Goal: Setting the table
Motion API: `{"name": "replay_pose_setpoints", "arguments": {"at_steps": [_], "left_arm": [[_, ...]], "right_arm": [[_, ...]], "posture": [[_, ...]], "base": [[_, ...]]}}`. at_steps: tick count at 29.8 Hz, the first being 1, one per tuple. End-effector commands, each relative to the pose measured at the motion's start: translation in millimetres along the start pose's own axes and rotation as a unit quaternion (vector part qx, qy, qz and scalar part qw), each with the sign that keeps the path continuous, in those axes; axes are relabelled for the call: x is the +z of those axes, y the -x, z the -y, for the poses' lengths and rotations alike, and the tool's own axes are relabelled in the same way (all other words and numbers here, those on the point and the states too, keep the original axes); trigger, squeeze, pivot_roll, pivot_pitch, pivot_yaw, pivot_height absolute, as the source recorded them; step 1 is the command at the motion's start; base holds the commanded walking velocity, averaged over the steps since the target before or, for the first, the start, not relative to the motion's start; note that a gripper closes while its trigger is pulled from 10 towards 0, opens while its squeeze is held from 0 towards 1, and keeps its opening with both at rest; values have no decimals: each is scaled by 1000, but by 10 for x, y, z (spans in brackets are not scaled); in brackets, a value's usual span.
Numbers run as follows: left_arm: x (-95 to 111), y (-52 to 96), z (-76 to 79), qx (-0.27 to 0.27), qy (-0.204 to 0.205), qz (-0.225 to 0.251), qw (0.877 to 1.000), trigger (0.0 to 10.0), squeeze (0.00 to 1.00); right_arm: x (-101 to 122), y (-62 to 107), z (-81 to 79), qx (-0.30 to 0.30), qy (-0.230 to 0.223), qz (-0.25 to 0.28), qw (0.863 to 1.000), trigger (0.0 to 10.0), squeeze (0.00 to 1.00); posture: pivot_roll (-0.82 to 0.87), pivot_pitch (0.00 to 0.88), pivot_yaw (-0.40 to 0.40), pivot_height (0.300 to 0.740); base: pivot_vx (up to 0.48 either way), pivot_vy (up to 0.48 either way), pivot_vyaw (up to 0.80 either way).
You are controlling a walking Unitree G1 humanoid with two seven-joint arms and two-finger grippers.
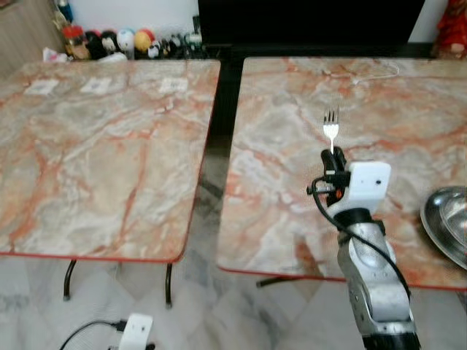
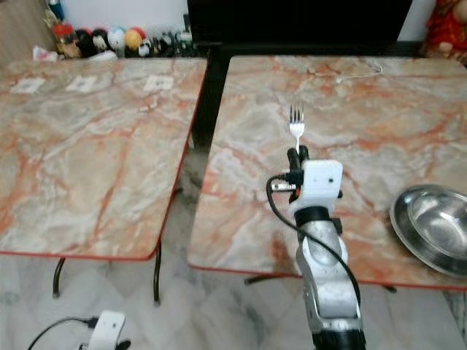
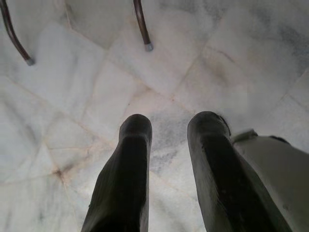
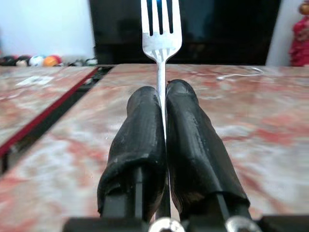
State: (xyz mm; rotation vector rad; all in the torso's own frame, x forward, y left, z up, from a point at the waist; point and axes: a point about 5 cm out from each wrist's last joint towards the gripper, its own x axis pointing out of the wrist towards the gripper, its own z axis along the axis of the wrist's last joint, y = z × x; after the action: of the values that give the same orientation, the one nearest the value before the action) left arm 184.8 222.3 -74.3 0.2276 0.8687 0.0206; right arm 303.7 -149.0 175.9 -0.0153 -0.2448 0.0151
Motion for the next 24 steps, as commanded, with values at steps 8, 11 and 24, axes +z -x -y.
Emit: {"name": "replay_pose_setpoints", "arguments": {"at_steps": [8,11,24], "left_arm": [[-53,11,45,-9,-6,-9,1000,10000,0],[-57,12,48,-9,-6,-9,1000,10000,0],[-77,19,51,-6,-7,-10,1000,10000,0]], "right_arm": [[-6,30,189,-66,-28,0,997,10000,0],[-5,38,166,-64,-28,1,998,10000,0],[28,19,263,-77,-8,-6,997,10000,0]], "posture": [[-148,98,69,740],[-148,93,69,740],[-151,72,67,740]], "base": [[0,-430,-98],[0,-423,-783],[0,-152,-342]]}}
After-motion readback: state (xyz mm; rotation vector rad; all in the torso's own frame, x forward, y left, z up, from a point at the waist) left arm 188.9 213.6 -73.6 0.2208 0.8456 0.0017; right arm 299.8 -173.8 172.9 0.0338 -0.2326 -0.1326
